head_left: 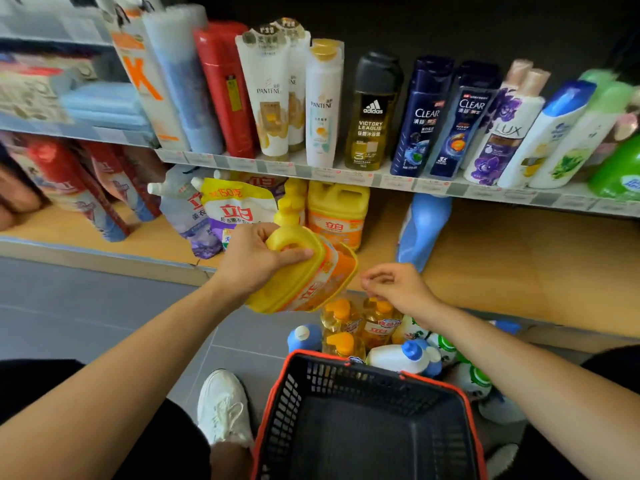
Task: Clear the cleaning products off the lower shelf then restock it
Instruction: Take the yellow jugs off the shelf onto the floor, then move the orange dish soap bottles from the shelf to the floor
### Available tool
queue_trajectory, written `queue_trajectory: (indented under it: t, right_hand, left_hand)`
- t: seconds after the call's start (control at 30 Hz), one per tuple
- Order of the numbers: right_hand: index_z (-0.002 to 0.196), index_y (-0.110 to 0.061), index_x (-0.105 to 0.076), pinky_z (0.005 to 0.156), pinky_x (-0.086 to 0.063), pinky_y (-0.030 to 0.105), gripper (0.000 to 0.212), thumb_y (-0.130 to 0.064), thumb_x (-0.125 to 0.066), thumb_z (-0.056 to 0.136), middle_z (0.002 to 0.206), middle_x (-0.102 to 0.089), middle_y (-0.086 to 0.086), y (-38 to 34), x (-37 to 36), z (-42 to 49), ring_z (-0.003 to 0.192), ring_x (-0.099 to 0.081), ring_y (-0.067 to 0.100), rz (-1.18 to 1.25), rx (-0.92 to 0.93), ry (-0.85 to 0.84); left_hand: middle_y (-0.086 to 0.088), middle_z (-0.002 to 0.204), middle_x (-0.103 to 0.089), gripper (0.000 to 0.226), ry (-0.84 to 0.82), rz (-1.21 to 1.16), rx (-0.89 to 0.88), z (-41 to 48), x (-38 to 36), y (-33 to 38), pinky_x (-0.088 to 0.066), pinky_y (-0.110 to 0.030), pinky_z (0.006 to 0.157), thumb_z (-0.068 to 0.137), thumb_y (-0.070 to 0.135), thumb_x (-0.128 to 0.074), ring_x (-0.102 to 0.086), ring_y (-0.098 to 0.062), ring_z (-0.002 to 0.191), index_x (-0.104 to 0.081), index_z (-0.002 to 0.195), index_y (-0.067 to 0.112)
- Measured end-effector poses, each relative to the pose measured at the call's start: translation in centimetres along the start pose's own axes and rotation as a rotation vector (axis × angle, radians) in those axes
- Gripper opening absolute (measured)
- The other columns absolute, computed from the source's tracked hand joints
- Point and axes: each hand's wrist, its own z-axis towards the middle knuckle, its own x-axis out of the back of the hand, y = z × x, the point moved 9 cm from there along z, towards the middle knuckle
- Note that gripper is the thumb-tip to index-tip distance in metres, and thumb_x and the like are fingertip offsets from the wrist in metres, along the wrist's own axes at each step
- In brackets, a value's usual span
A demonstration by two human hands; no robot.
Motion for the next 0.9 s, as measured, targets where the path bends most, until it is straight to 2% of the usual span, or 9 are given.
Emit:
queue_trajectory:
  t: [0.2,0.3,0.37,0.47,0.5,0.57,0.63,0.77,0.9]
  right_hand:
    - [0.099,-0.018,-0.075,0.072,-0.051,0.015,0.014,-0.017,-0.079,0.085,0.088,-0.072,-0.004,-3.5,-1.9,1.8,0.079,-0.064,0.003,-0.275,0.172,-0.009]
    - [0.110,-0.017,-0.074,0.078,-0.054,0.027,0.027,-0.018,-0.080,0.084,0.095,-0.072,-0.001,-6.2,-2.8,3.6,0.080,-0.065,0.008,-0.328,0.240,-0.008]
    - [0.122,-0.018,-0.069,0.080,-0.055,0.028,0.040,-0.019,-0.080,0.083,0.105,-0.071,0.000,-8.6,-3.7,5.1,0.082,-0.069,0.015,-0.365,0.286,0.007]
    - [0.145,-0.019,-0.050,0.074,-0.046,0.009,0.067,-0.017,-0.079,0.084,0.137,-0.056,0.004,-12.3,-6.2,7.4,0.100,-0.065,0.016,-0.460,0.396,-0.038]
    - [0.151,-0.020,-0.042,0.080,-0.046,0.010,0.075,-0.017,-0.079,0.085,0.147,-0.046,0.004,-13.3,-7.2,8.1,0.110,-0.061,0.016,-0.515,0.433,-0.066]
    - [0.157,-0.023,-0.030,0.103,-0.046,0.027,0.086,-0.017,-0.078,0.086,0.159,-0.030,0.001,-14.6,-9.1,9.2,0.134,-0.047,0.020,-0.650,0.484,-0.126]
    - [0.159,-0.025,-0.025,0.116,-0.037,0.039,0.088,-0.018,-0.076,0.088,0.163,-0.025,0.000,-14.8,-10.6,10.0,0.145,-0.035,0.023,-0.748,0.499,-0.181]
    - [0.155,-0.021,-0.036,0.099,-0.047,0.035,0.077,-0.018,-0.075,0.089,0.146,-0.039,-0.002,-14.8,-11.3,11.1,0.123,-0.052,0.024,-0.758,0.492,-0.134]
    - [0.126,-0.019,-0.063,0.081,-0.037,0.030,0.037,-0.022,-0.072,0.090,0.109,-0.049,0.001,-14.9,-11.3,11.4,0.108,-0.055,0.028,-0.798,0.518,-0.080]
  left_hand:
    - [-0.007,0.094,-0.073,0.019,0.022,0.255,0.096,1.8,2.7,-3.1,-0.056,-0.039,0.075,0.082,0.035,-0.080,-0.066,-0.022,0.090,-0.073,0.085,0.018]
    - [-0.010,0.091,-0.071,0.023,-0.081,0.392,0.163,2.8,2.5,-5.7,-0.054,-0.039,0.073,0.086,0.034,-0.075,-0.065,-0.025,0.087,-0.072,0.086,0.012]
    - [-0.012,0.088,-0.070,0.024,-0.161,0.499,0.187,3.1,2.0,-7.7,-0.054,-0.044,0.075,0.087,0.032,-0.075,-0.063,-0.028,0.085,-0.071,0.085,0.008]
    - [-0.006,0.074,-0.054,0.029,-0.259,0.580,0.243,2.9,1.0,-11.4,-0.041,-0.036,0.066,0.087,0.026,-0.076,-0.050,-0.023,0.074,-0.059,0.072,0.007]
    - [-0.007,0.073,-0.050,0.028,-0.292,0.603,0.265,2.6,0.6,-12.6,-0.038,-0.035,0.065,0.086,0.024,-0.076,-0.046,-0.022,0.073,-0.058,0.073,0.007]
    - [-0.008,0.076,-0.049,0.025,-0.345,0.638,0.299,2.2,-0.2,-14.8,-0.037,-0.033,0.066,0.086,0.022,-0.075,-0.045,-0.023,0.074,-0.060,0.078,0.005]
    - [-0.008,0.080,-0.052,0.028,-0.374,0.635,0.315,2.0,-0.9,-16.4,-0.040,-0.034,0.067,0.086,0.024,-0.076,-0.047,-0.023,0.075,-0.063,0.084,0.000]
    - [-0.012,0.089,-0.062,0.031,-0.446,0.627,0.329,1.6,-2.8,-18.5,-0.050,-0.041,0.076,0.086,0.026,-0.076,-0.055,-0.025,0.081,-0.067,0.099,-0.001]
    - [-0.010,0.096,-0.063,0.032,-0.509,0.634,0.358,1.0,-4.0,-20.1,-0.050,-0.037,0.077,0.084,0.023,-0.077,-0.058,-0.027,0.088,-0.065,0.106,0.002]
